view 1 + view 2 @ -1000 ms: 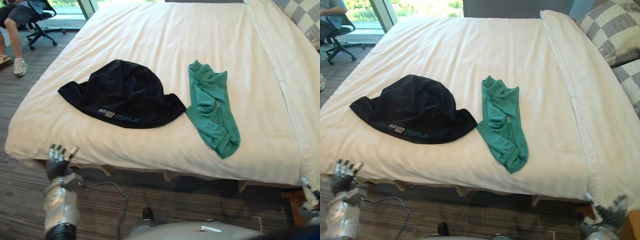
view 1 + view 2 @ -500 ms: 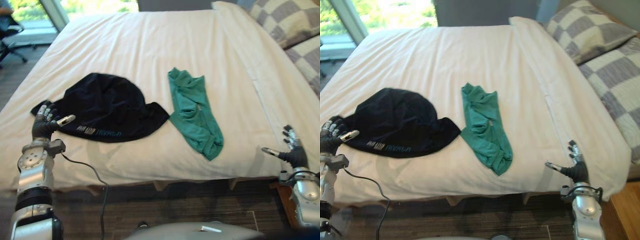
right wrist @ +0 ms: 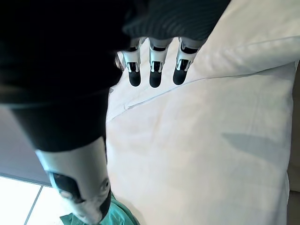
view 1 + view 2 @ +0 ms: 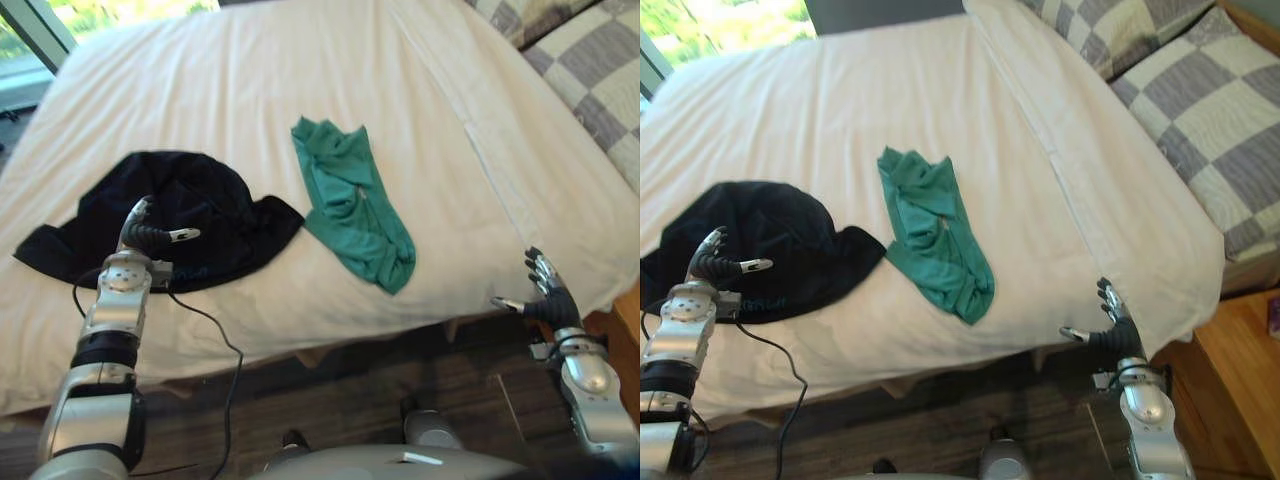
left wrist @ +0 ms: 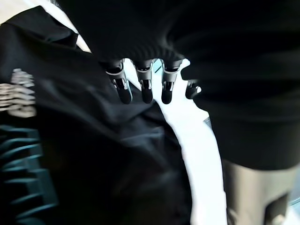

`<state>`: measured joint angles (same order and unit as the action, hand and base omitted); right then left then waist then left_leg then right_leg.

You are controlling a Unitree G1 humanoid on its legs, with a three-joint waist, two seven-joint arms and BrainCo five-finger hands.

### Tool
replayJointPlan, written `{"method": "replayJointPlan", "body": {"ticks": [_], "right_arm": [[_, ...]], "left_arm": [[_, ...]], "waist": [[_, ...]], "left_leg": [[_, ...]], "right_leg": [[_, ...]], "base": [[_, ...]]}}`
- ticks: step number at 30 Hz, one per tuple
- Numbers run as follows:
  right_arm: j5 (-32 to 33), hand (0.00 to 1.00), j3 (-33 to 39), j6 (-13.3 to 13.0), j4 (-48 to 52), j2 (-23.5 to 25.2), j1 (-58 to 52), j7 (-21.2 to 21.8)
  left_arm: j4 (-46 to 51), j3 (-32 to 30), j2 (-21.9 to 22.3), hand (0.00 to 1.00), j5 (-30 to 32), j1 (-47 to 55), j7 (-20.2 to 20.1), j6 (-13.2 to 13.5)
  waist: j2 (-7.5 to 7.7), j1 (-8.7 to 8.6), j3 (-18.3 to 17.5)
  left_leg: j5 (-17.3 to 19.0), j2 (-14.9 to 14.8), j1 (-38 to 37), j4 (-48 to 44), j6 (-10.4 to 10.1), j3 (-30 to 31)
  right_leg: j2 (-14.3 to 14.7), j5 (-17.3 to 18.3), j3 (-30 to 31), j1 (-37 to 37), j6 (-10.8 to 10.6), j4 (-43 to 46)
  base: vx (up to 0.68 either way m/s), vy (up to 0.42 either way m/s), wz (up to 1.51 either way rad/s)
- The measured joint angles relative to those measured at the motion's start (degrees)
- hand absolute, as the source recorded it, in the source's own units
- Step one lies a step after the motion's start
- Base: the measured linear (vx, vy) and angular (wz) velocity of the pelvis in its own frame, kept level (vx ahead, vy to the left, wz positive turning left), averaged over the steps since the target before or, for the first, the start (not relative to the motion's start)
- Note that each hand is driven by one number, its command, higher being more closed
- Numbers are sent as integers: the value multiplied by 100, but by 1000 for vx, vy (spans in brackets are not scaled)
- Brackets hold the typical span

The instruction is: Tidy the bed and pick cloth on bed and put in laundry

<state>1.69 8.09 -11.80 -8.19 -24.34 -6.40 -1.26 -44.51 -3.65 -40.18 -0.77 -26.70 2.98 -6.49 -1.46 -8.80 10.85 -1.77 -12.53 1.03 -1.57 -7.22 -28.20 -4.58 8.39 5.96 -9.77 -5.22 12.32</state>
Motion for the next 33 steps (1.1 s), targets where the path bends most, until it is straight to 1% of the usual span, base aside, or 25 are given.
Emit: {"method": "replayJointPlan", "body": {"ticks": [2, 4, 6, 8, 10, 11, 12, 13, 14, 15, 16, 18, 20, 21, 22, 23, 24, 25, 26, 28, 29, 30, 31, 32, 33], "right_arm": [[166, 0, 0, -1, 44, -3, 203, -112], [261, 0, 2, -8, 156, -19, 338, -200], [276, 0, 1, -26, 398, -42, 455, -301], [382, 0, 1, -52, 728, -47, 592, -416], [402, 0, 2, -163, 1083, -162, 854, -422], [435, 0, 8, -198, 1170, -224, 898, -422], [487, 0, 10, -261, 1309, -362, 985, -420], [623, 0, 23, -384, 1529, -604, 1188, -418], [718, 0, 28, -459, 1615, -738, 1317, -419], [800, 0, 34, -522, 1655, -827, 1391, -422], [1084, 0, 72, -654, 1723, -980, 1570, -428], [1275, 0, 149, -753, 1790, -1036, 1653, -433], [1349, 0, 235, -802, 1835, -1028, 1637, -469], [1348, 0, 274, -803, 1849, -1026, 1604, -492], [1339, 0, 319, -802, 1909, -1002, 1519, -566], [1299, 0, 424, -803, 2138, -923, 1342, -617], [1242, 0, 487, -803, 2292, -874, 1247, -643], [1111, 0, 557, -803, 2592, -763, 1078, -718], [1024, 0, 571, -802, 2735, -719, 1004, -756], [498, 0, 572, -788, 3238, -528, 744, -804], [348, 0, 568, -780, 3355, -474, 691, -806], [85, 0, 560, -761, 3548, -380, 568, -805], [-203, 0, 507, -673, 3665, -317, 453, -815], [-348, 0, 430, -610, 3676, -308, 409, -817], [-584, 0, 260, -436, 3658, -265, 318, -816]], "left_arm": [[-260, 213, -12, 0, 89, -167, -11, -351], [-420, 378, -10, 0, 240, -371, 28, -550], [-421, 474, -9, 0, 279, -698, 282, -736], [-417, 569, -10, 0, 440, -1104, 641, -963], [-386, 581, -15, 0, 630, -1580, 1178, -1215], [-363, 582, -29, 0, 664, -1694, 1295, -1277], [-292, 582, -59, 100, 692, -1848, 1455, -1376], [-101, 582, -146, 100, 690, -2099, 1731, -1544], [-33, 573, -183, 100, 682, -2248, 1929, -1583], [26, 568, -204, 100, 676, -2348, 2069, -1584], [103, 563, -312, 100, 683, -2590, 2406, -1579], [159, 533, -441, 100, 708, -2797, 2651, -1538], [200, 401, -651, 100, 925, -2843, 2698, -1257], [233, 353, -688, 100, 924, -2838, 2696, -1197], [313, 338, -793, 100, 917, -2773, 2636, -1029], [481, 329, -827, 100, 875, -2584, 2490, -782], [584, 323, -840, 100, 846, -2425, 2385, -614], [821, 290, -852, 100, 686, -2101, 2135, -257], [972, 259, -833, 100, 587, -1928, 1984, -90], [1557, 50, -493, 100, 98, -1013, 1258, 611], [1713, 10, -351, 100, -21, -755, 1087, 761], [2039, -61, -9, 100, -288, -209, 753, 1026], [2402, -100, 353, 100, -600, 352, 311, 1242], [2577, -102, 531, 100, -757, 656, 108, 1340], [2881, -105, 898, 100, -1010, 1194, -272, 1474]], "waist": [[85, -36, 211], [85, -60, 375], [93, -59, 596], [88, -55, 781], [97, -41, 1007], [107, -39, 1070], [100, -34, 1152], [106, -23, 1337], [102, -8, 1376], [104, -6, 1381], [141, 7, 1462], [162, 13, 1587], [216, 3, 1639], [229, 4, 1659], [269, 6, 1692], [269, 12, 1707], [267, 12, 1722], [261, 10, 1728], [262, 12, 1728], [263, 73, 1727], [261, 98, 1726], [258, 200, 1720], [255, 246, 1683], [270, 297, 1644], [284, 387, 1474]], "left_leg": [[14, 37, 255, -120, 16, -78], [-3, 50, 507, -187, 37, -125], [-18, 38, 763, -295, 56, -191], [-32, -27, 1089, -481, 75, -230], [-4, -153, 1522, -787, 98, -248], [0, -189, 1629, -875, 103, -251], [18, -252, 1828, -1024, 128, -255], [73, -377, 2115, -1285, 154, -244], [110, -450, 2324, -1424, 172, -244], [136, -486, 2475, -1506, 188, -225], [157, -548, 2783, -1662, 197, -182], [166, -577, 2977, -1746, 208, -133], [190, -600, 3190, -1811, 231, -136], [189, -614, 3211, -1850, 238, -136], [205, -629, 3210, -1907, 248, -145], [246, -643, 3202, -1981, 266, -125], [257, -645, 3186, -2019, 276, -110], [277, -651, 3143, -2081, 295, -109], [285, -644, 3097, -2081, 306, -110], [392, -626, 2760, -2064, 310, -100], [407, -611, 2650, -2055, 308, -97], [437, -567, 2434, -2037, 321, -100], [502, -497, 2241, -1999, 336, -100], [529, -440, 2161, -1968, 337, -91], [546, -372, 2134, -1947, 348, -87]], "right_leg": [[-32, -11, 139, -336, -34, 154], [-46, -48, 210, -629, -57, 260], [-48, -83, 279, -931, -52, 386], [-42, -122, 291, -1238, -49, 507], [1, -156, 271, -1605, -27, 637], [10, -159, 266, -1692, -24, 680], [30, -160, 248, -1835, -23, 751], [54, -160, 209, -2036, -22, 871], [79, -153, 152, -2212, -13, 943], [94, -141, 129, -2347, 2, 1006], [138, -129, 110, -2623, 18, 1146], [149, -117, 97, -2788, 27, 1205], [150, -144, 100, -2974, 7, 1202], [151, -159, 100, -2976, 7, 1187], [148, -181, 103, -2956, -2, 1178], [140, -189, 97, -2902, -9, 1173], [130, -191, 90, -2854, -12, 1172], [84, -191, 55, -2754, -13, 1159], [54, -191, 17, -2689, -14, 1156], [31, -179, -48, -2324, -30, 1143], [27, -174, -56, -2217, -37, 1144], [-4, -153, -67, -2001, -50, 1151], [-68, -42, -75, -1793, -67, 1152], [-117, 22, -86, -1712, -80, 1157], [-187, 114, -114, -1667, -80, 1150]], "base": [[-178, 2, -13], [-102, -8, -8], [-54, -17, -4], [-31, -35, 2], [-26, -55, 6], [-24, -58, 12], [-31, -54, 17], [-71, -64, 19], [-89, -58, 19], [-122, -83, 19], [-97, -70, 16], [-80, -42, 12], [-53, -12, 4], [0, 0, 0], [61, 26, -3], [86, 33, -2], [113, 46, 7], [90, 45, 11], [111, 55, 15], [107, 45, 9], [100, 28, 3], [93, 33, 9], [84, 34, 14], [64, 34, 21], [61, 9, 21]]}}
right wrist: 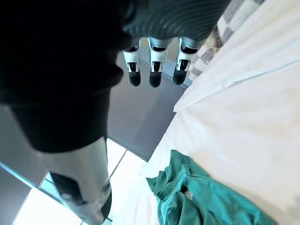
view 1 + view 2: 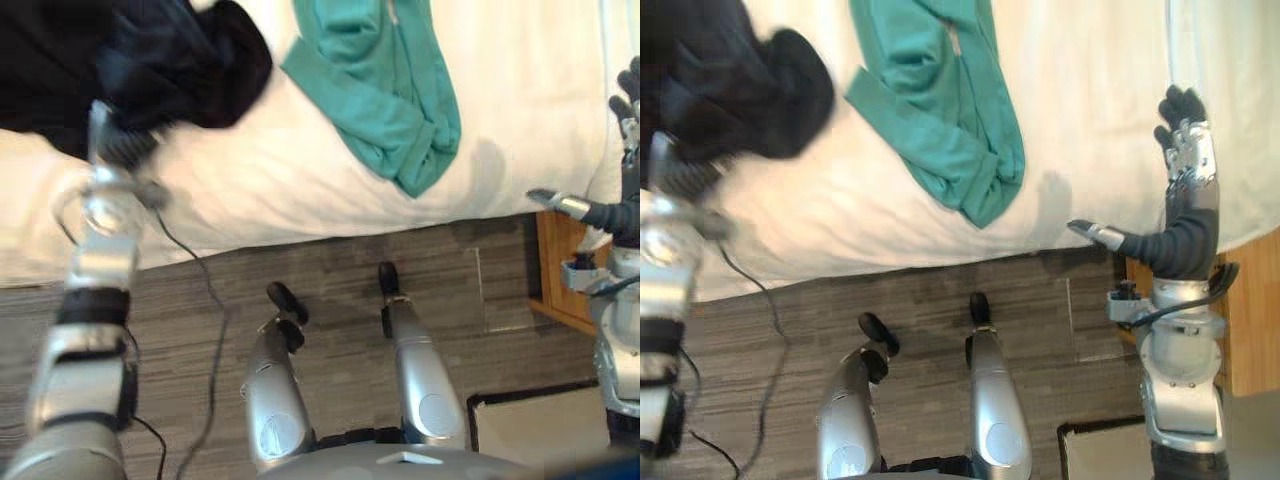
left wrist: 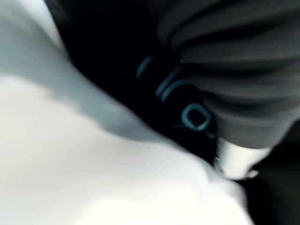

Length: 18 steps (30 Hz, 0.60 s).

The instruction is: Tidy the bed and pick cloth on bed and put in laundry

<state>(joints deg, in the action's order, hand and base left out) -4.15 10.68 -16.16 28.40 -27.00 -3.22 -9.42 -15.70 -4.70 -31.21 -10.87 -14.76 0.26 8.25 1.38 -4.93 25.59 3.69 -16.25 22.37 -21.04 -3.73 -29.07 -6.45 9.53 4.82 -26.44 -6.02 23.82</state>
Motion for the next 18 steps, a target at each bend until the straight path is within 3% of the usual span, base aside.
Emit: {"method": "replayJointPlan", "body": {"ticks": [3, 6, 7, 8, 11, 18], "right_arm": [[-470, 0, -432, 407, -137, 73, 12, -15], [-857, 0, -675, 706, -753, 396, 334, -173], [-885, 0, -761, 861, -1248, 437, 509, -263], [-958, 0, -794, 1028, -1775, 434, 693, -353], [-945, 0, -933, 1381, -2996, 421, 1475, -428], [-440, 0, -1197, 2015, -4210, 154, 2802, -366]], "left_arm": [[258, 109, 759, 100, -370, 1016, -878, -33], [-372, 452, 1317, 100, -604, 1987, -1460, -672], [-813, 603, 1441, 100, -606, 2235, -1695, -1015], [-1059, 522, 1573, 100, -721, 2415, -1803, -1034], [-1379, 193, 1485, 100, -878, 2396, -1892, -1005], [-2879, -275, 1279, 100, -808, 2258, -1477, -999]], "waist": [[-13, 219, -175], [150, 446, -312], [242, 565, -358], [335, 637, -395], [392, 847, -399], [460, 941, -354]], "left_leg": [[41, 34, -47, -2, -14, 175], [43, 37, -23, 13, -44, 406], [16, 46, -20, 49, -62, 498], [-51, 89, 17, 124, -65, 626], [-216, 179, 67, 324, -61, 909], [-444, 283, 348, 614, -21, 1059]], "right_leg": [[-53, 97, -195, 253, -13, -130], [-57, 148, -421, 430, 18, -224], [-46, 147, -489, 507, 20, -301], [-51, 144, -573, 561, 25, -370], [-53, 58, -764, 718, 67, -602], [-64, -132, -916, 588, 75, -922]], "base": [[52, -11, 29], [38, -31, 33], [47, -26, 39], [52, -36, 46], [16, -35, 43], [-9, 2, 16]]}}
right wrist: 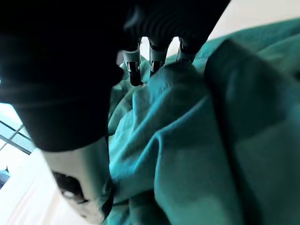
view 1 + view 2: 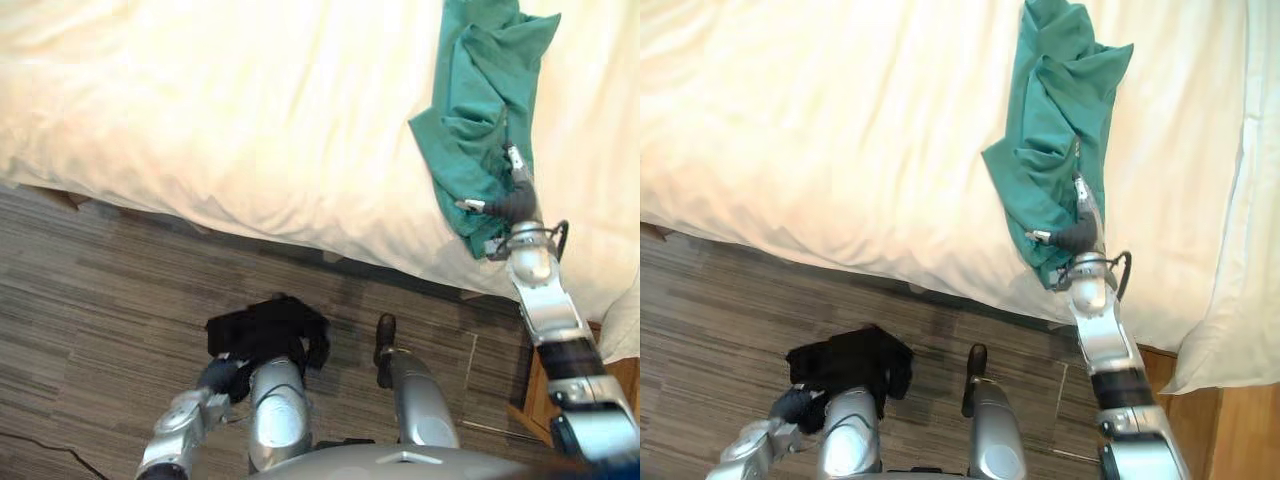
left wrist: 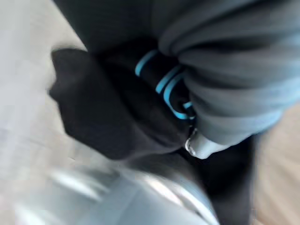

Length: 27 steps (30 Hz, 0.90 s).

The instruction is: Tidy the bed and pick cloth on bed and put in laundry

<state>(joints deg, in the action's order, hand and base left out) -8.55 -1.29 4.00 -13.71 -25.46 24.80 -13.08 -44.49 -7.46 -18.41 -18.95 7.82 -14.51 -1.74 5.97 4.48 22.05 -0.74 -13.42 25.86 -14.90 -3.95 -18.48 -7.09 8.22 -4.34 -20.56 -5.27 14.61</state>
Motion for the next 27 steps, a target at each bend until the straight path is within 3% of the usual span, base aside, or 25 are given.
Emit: {"method": "replayJointPlan", "body": {"ticks": [3, 4, 8, 9, 12, 18, 22, 24, 25, 27], "right_arm": [[275, 0, 9, 232, -194, -221, 428, 11], [299, 100, 32, 305, -188, -296, 585, 19], [550, 100, 160, 350, -180, -531, 931, 175], [587, 100, 371, 345, -210, -635, 1110, 390], [762, 100, 514, 308, -256, -878, 1246, 550], [1362, 100, 896, -142, -662, -838, 1182, 895], [1677, 100, 1078, -676, -604, -98, 71, 951], [2126, 100, 1170, -984, -513, 357, -444, 821], [2667, 100, 1197, -1197, -480, 716, -801, 751], [3325, 100, 1197, -1573, -574, 1341, -1451, 746]], "left_arm": [[-174, -243, -10, 100, 35, -147, 117, 142], [-184, -361, -10, 100, 36, -212, 117, 172], [-199, -560, 6, 100, 33, -366, 107, 406], [-254, -619, 41, 100, 28, -463, 92, 596], [-266, -681, 111, 100, 24, -482, 64, 808], [-393, -845, 292, 100, 119, -478, 61, 1380], [-52, -761, 461, 100, 331, -467, 60, 1425], [219, -585, 598, 100, 502, -470, 83, 1246], [334, -465, 704, 100, 596, -473, 183, 1095], [290, -275, 950, 100, 840, -473, 446, 896]], "waist": [[-18, 81, 23], [-48, 85, 72], [-133, -53, 181], [-213, -75, 276], [-344, -85, 362], [-355, -68, 375], [-323, -51, 360], [-303, -61, 347], [-257, -62, 297], [-154, -79, 22]], "left_leg": [[-44, -5, 277, -5, 15, 7], [-63, -6, 388, -14, 28, 11], [-138, 17, 698, -18, 78, 6], [-183, 54, 726, 38, 91, -25], [-246, 93, 720, 152, 103, -50], [-404, 135, 442, 428, 72, -181], [-264, 138, -278, 481, -24, -261], [-179, 107, -588, 481, -65, -348], [-112, 77, -802, 486, -97, -458], [-13, 33, -1036, 492, -144, -634]], "right_leg": [[0, -38, -38, -294, 17, 34], [-1, -59, -47, -402, 18, 46], [-43, -81, -53, -769, 15, 175], [-95, -79, -50, -886, 13, 258], [-119, -76, -51, -945, 11, 292], [-156, 46, -40, -923, 52, 475], [-166, 200, -51, -259, 82, 480], [-144, 212, -25, 42, 83, 386], [-120, 212, 52, 225, 82, 310], [-73, 207, 142, 431, 74, 137]], "base": [[-10, 0, 3], [0, 0, 0], [-25, 15, 3], [0, 0, 0], [-17, 9, 1], [38, -22, -1], [92, -28, -9], [84, -16, -26], [92, -5, -44], [87, -2, -45]]}}
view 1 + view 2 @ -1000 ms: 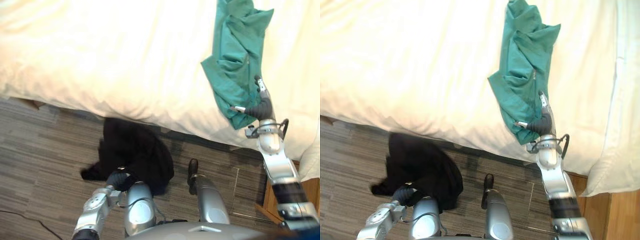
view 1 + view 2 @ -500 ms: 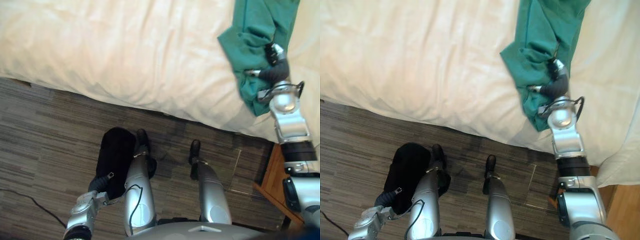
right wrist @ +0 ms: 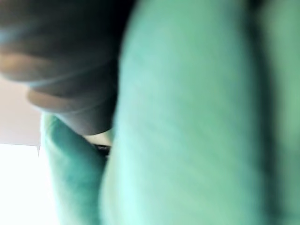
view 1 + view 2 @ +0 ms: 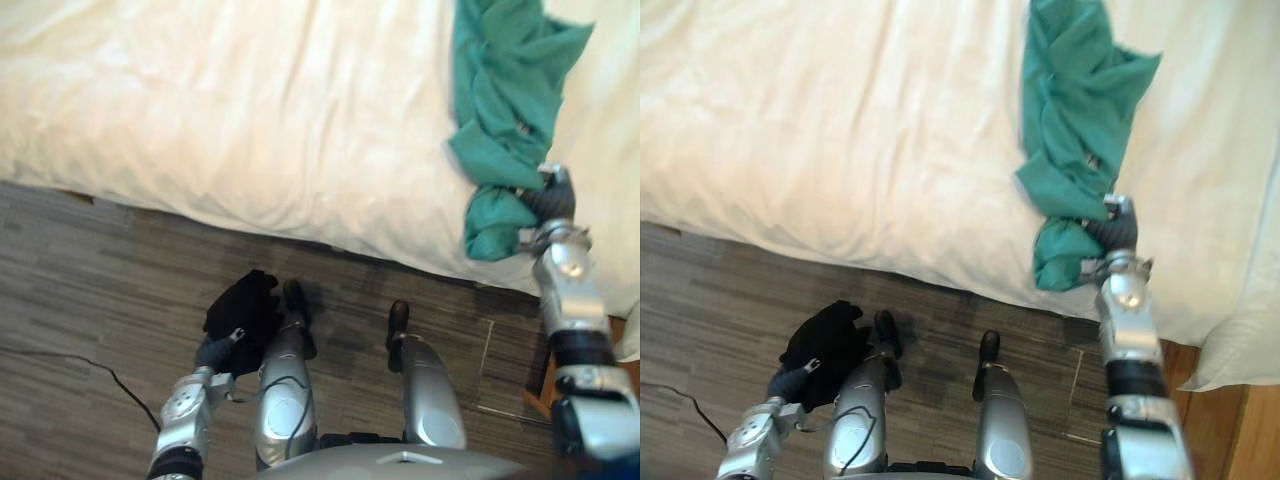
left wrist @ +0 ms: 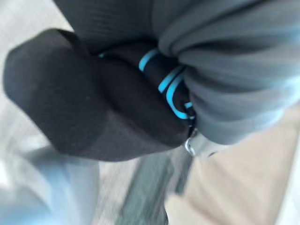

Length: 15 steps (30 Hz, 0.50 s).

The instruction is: Tidy the bed and pick cloth on bed and put in laundry

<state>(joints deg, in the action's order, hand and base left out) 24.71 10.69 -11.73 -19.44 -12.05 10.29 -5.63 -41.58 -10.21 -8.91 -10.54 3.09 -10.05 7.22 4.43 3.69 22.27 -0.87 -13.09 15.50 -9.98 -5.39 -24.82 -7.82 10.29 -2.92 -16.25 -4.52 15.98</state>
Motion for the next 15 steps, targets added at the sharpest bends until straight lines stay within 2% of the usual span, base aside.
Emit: {"method": "replayJointPlan", "body": {"ticks": [1, 2, 3, 4, 5, 7, 10, 12, 14, 15], "right_arm": [[327, 100, -1, -239, -170, 430, -480, 78], [330, 100, 3, -324, -357, 619, -699, 103], [318, 100, 3, -454, -828, 909, -1107, 153], [319, 100, 0, -551, -1343, 1053, -1397, 237], [320, 100, 0, -570, -1567, 1084, -1541, 288], [311, 100, 31, -611, -2315, 1099, -1961, 507], [271, 100, 237, -530, -2988, 1101, -2188, 809], [90, 100, 458, -293, -3459, 1098, -2320, 1147], [-485, 100, 621, -52, -3750, 1103, -2492, 1516], [-627, 100, 658, -29, -3795, 1106, -2516, 1580]], "left_arm": [[-77, 101, 187, 100, 58, 0, 252, -140], [-121, 151, 274, 100, 57, -2, 377, -221], [-238, 296, 401, 100, 52, -7, 593, -371], [-353, 495, 410, 100, 51, -6, 772, -548], [-430, 582, 412, 100, 51, -7, 842, -605], [-710, 757, 445, 100, 40, -11, 1083, -861], [-1033, 793, 465, 100, 37, 0, 1200, -1116], [-1271, 799, 471, 100, 35, 14, 1189, -1256], [-1457, 800, 476, 100, 51, 70, 1118, -1375], [-1495, 800, 476, 100, 55, 85, 1092, -1400]], "waist": [[65, -59, -217], [109, -108, -319], [140, -227, -563], [139, -370, -809], [127, -430, -908], [30, -618, -1214], [-140, -756, -1437], [-263, -816, -1531], [-337, -908, -1641], [-343, -917, -1650]], "left_leg": [[47, -14, -211, 49, -38, -75], [47, -3, -354, 119, -42, -125], [28, 46, -661, 322, -74, -168], [-6, 111, -972, 563, -121, -207], [-19, 129, -1142, 676, -142, -276], [-50, 205, -1650, 1002, -188, -497], [-83, 277, -2017, 1260, -227, -731], [-121, 315, -2257, 1425, -244, -794], [-158, 322, -2378, 1515, -253, -792], [-163, 323, -2406, 1523, -255, -793]], "right_leg": [[26, -6, 50, 198, -10, -122], [26, -10, 56, 317, -16, -176], [27, -18, 57, 572, -30, -294], [23, -25, 62, 817, -43, -423], [25, -37, 72, 924, -62, -473], [32, -77, 215, 1220, -122, -626], [43, -107, 376, 1393, -163, -749], [54, -114, 418, 1560, -174, -821], [71, -116, 416, 1655, -172, -832], [72, -117, 416, 1684, -171, -843]], "base": [[127, 2, -29], [182, 8, -26], [182, 22, -18], [149, 29, -21], [153, 41, -36], [112, 48, -48], [53, 44, -42], [15, 15, -19], [0, 0, 0], [-22, -33, -4]]}}
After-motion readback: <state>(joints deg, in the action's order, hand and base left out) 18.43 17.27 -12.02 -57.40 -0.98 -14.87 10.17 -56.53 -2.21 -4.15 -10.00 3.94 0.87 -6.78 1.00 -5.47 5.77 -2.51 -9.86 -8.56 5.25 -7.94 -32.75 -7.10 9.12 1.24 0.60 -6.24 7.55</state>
